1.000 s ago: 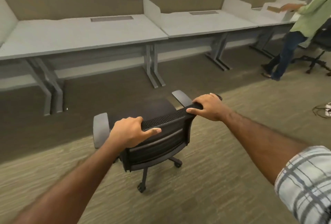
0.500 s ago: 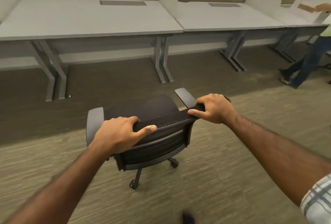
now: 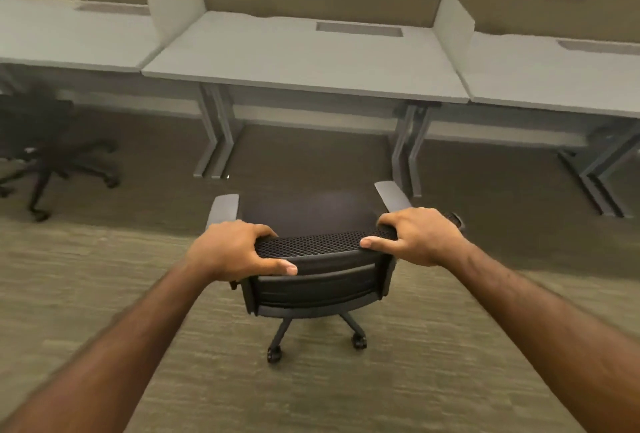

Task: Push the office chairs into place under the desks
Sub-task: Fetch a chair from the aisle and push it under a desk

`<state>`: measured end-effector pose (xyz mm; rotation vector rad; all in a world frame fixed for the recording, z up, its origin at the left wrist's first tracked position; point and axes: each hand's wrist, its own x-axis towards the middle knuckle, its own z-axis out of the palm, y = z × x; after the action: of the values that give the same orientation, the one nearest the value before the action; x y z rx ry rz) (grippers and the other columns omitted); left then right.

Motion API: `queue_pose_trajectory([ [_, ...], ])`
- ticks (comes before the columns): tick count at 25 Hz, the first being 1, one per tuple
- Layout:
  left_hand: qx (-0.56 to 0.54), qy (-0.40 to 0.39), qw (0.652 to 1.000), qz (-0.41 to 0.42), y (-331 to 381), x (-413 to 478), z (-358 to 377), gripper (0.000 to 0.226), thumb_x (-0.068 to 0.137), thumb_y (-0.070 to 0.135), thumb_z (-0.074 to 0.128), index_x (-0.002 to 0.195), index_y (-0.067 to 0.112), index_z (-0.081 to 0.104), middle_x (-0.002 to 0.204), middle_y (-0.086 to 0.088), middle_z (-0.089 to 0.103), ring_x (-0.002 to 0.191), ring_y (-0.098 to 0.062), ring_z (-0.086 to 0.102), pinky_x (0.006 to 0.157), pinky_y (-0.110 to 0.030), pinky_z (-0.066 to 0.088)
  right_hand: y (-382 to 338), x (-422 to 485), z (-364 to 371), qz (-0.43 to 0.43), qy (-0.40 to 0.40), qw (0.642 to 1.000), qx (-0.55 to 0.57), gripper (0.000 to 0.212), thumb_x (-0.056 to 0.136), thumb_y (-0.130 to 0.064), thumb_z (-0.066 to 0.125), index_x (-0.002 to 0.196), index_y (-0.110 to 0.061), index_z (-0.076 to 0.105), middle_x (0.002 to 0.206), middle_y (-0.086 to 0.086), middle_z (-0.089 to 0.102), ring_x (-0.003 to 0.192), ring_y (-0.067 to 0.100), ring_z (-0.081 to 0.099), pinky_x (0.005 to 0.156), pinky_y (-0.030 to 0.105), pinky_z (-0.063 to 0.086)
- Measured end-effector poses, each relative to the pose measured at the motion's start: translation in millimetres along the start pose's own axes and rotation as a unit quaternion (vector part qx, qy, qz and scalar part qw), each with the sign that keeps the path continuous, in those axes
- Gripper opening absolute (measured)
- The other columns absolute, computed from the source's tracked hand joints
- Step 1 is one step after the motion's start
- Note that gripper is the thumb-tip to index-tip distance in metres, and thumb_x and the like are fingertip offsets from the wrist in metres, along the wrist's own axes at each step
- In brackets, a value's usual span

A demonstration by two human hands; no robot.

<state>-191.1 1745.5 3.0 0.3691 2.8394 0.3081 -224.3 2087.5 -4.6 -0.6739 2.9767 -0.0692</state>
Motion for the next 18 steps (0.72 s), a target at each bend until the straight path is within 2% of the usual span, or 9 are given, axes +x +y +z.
queue_pose_trajectory([
  [3, -0.022, 0.001, 0.999, -0.033, -6, 30, -16, 0.112, 0.042, 0.112, 0.036, 0.126, 0.042, 0.064, 0.092, 0.023, 0.060, 0.073, 0.002, 0.051, 0.067, -0.023, 0.039, 19, 43, -2, -0.026, 0.001, 1.000, 0.001, 0.092, 0.068, -0.107, 0.014, 0.091, -0.033, 0.063, 0.074, -0.008, 0.062, 0.068, 0.011, 0.054, 0.059, 0.036, 0.038],
  [5, -0.033, 0.011, 0.998, -0.042, -17, 52, -22, 0.112, 0.042, 0.112, 0.037, 0.125, 0.042, 0.065, 0.090, 0.025, 0.058, 0.069, 0.006, 0.049, 0.061, -0.016, 0.035, 29, 76, -5, -0.037, 0.006, 0.999, 0.002, 0.093, 0.066, -0.108, 0.013, 0.091, -0.034, 0.063, 0.072, -0.010, 0.060, 0.066, 0.007, 0.052, 0.056, 0.032, 0.035],
  [7, -0.051, 0.020, 0.997, -0.046, -30, 77, -28, 0.112, 0.042, 0.112, 0.039, 0.125, 0.042, 0.064, 0.097, 0.024, 0.062, 0.074, 0.003, 0.053, 0.063, -0.018, 0.037, 35, 109, -7, -0.036, 0.011, 0.999, 0.007, 0.089, 0.064, -0.109, 0.011, 0.089, -0.038, 0.060, 0.070, -0.012, 0.058, 0.064, 0.004, 0.050, 0.055, 0.030, 0.034],
  [10, -0.071, 0.025, 0.996, -0.049, -58, 123, -44, 0.111, 0.039, 0.112, 0.041, 0.125, 0.044, 0.063, 0.110, 0.020, 0.068, 0.087, -0.003, 0.057, 0.070, -0.025, 0.045, 41, 164, -15, -0.021, 0.013, 1.000, 0.017, 0.097, 0.061, -0.109, 0.007, 0.095, -0.040, 0.067, 0.080, -0.010, 0.066, 0.074, 0.014, 0.060, 0.063, 0.035, 0.042],
  [13, -0.070, 0.043, 0.996, -0.041, -95, 166, -58, 0.113, 0.037, 0.113, 0.039, 0.122, 0.044, 0.065, 0.108, 0.019, 0.068, 0.086, -0.005, 0.057, 0.067, -0.026, 0.045, 39, 220, -21, -0.013, 0.022, 0.999, 0.019, 0.100, 0.064, -0.107, 0.006, 0.099, -0.040, 0.070, 0.085, -0.009, 0.070, 0.080, 0.017, 0.063, 0.069, 0.037, 0.049],
  [18, -0.037, 0.042, 0.998, -0.020, -159, 228, -87, 0.113, 0.045, 0.113, 0.032, 0.123, 0.039, 0.065, 0.104, 0.014, 0.072, 0.091, -0.010, 0.065, 0.078, -0.034, 0.055, 27, 310, -27, 0.004, 0.037, 0.999, 0.017, 0.101, 0.066, -0.105, 0.003, 0.098, -0.038, 0.072, 0.085, -0.010, 0.071, 0.082, 0.015, 0.066, 0.068, 0.034, 0.050],
])
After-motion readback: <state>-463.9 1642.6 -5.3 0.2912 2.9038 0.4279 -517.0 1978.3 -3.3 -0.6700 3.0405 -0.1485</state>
